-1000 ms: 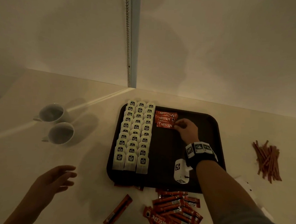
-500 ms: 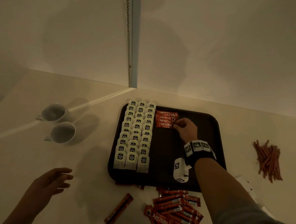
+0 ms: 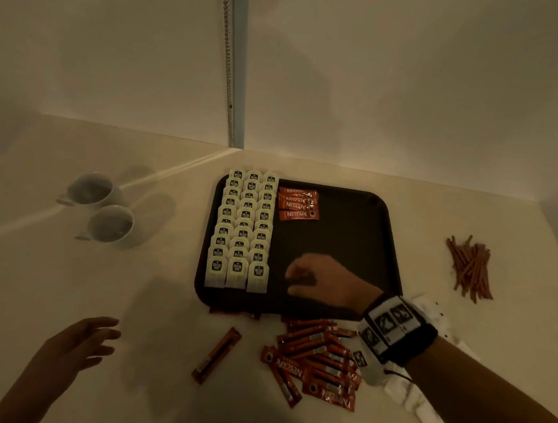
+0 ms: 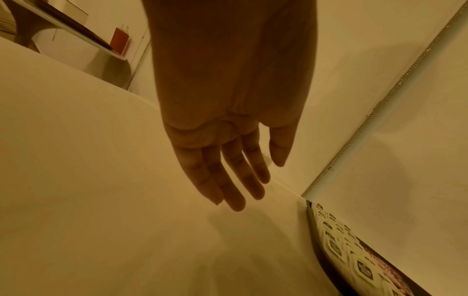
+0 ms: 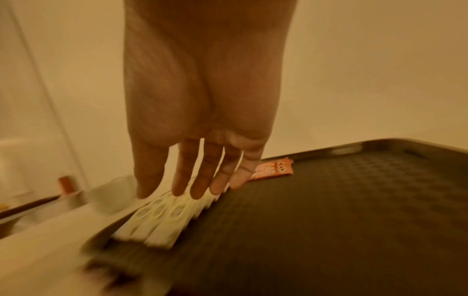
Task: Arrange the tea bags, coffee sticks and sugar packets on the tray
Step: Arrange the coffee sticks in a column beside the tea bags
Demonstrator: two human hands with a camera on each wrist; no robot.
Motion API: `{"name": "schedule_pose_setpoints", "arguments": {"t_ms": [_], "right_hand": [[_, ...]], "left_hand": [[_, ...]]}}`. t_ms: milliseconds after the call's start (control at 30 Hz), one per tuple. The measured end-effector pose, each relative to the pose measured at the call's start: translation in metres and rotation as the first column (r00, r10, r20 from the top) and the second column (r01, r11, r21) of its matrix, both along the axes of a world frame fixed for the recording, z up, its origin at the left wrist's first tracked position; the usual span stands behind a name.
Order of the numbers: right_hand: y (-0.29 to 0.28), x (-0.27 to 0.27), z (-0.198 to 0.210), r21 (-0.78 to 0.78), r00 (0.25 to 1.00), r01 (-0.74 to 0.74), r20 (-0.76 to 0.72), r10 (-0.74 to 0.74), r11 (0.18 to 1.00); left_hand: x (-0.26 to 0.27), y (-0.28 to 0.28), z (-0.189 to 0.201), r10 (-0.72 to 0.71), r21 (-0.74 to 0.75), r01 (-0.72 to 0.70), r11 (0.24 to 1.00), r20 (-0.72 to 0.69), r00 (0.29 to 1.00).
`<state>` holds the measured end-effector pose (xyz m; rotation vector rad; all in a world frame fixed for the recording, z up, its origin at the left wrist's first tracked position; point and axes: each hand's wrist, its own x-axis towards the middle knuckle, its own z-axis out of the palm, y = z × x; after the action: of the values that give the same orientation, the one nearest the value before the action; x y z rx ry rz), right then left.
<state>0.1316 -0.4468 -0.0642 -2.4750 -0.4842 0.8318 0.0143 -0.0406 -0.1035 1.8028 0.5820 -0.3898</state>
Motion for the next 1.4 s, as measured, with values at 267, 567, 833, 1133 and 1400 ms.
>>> {"name": "schedule_pose_setpoints", "arguments": {"t_ms": [267,567,833,1133,1400], "right_hand": [[0.01,-0.116,-0.022,-0.413,0.995,-0.045,0.063,0.078,0.91],[0.016,-0.137,-0.05,-0.498,0.986,0.025,0.154,0.06,0.867],[0.014,-0.14,-0.071,-0.472,0.988,0.116,0.149,-0.051,0.874],[0.015,-0.144,-0.073,-0.497,0.99,0.075,0.144,-0.003,0.865],[0.018,-0.14,-0.069,-0.479,0.983,0.054,0.179,0.037,0.876]], "left_hand": [[-0.039,0.002,-0.001,0.002,-0.023,-0.003,1.0,-0.047,0.999],[-0.059,0.003,0.009,-0.007,-0.012,0.006,1.0,-0.051,0.999],[-0.07,0.008,0.01,0.004,0.003,-0.004,1.0,-0.06,0.998],[-0.077,0.009,0.008,0.013,-0.003,-0.014,1.0,-0.081,0.997],[-0.078,0.007,0.012,0.002,-0.004,-0.002,1.0,-0.083,0.997]]}}
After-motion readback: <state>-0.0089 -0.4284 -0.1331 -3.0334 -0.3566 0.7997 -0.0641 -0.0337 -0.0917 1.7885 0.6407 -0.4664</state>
